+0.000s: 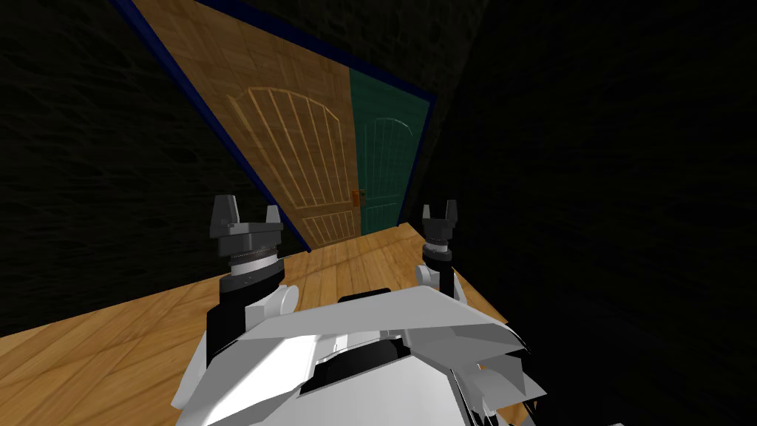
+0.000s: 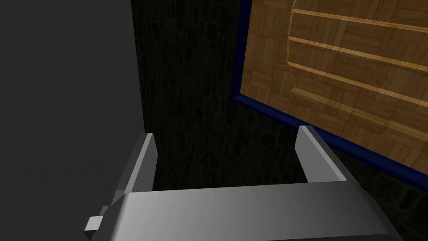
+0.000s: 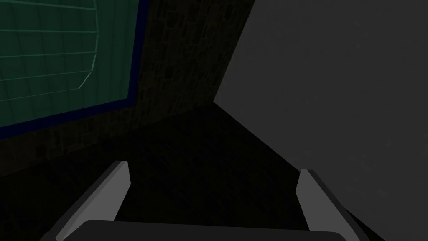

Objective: Pull the door open

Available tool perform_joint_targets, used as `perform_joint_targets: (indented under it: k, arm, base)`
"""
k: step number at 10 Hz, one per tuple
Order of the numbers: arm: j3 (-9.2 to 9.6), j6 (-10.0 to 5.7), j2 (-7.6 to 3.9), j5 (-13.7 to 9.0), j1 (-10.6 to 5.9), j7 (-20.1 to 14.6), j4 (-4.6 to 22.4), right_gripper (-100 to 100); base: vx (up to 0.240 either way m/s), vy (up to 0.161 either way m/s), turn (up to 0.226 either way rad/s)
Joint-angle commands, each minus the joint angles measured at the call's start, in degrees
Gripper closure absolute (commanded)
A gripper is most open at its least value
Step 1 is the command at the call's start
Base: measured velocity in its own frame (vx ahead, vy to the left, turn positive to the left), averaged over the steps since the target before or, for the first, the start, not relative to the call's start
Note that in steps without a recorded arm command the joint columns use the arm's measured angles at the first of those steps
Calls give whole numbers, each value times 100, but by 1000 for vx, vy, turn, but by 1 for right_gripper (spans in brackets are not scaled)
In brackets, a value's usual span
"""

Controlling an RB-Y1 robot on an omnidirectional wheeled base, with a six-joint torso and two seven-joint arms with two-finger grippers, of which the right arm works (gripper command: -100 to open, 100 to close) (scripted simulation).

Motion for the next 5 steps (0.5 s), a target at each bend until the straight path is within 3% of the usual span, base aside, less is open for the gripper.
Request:
perform_joint_targets:
  k: [1, 5]
  arm:
    - [-7, 66, -64, 16, -74, -20, 174, -100]
    - [-25, 252, -210, 59, -282, -77, 664, -100]
  base:
    - [124, 17, 69]
    - [182, 13, 70]
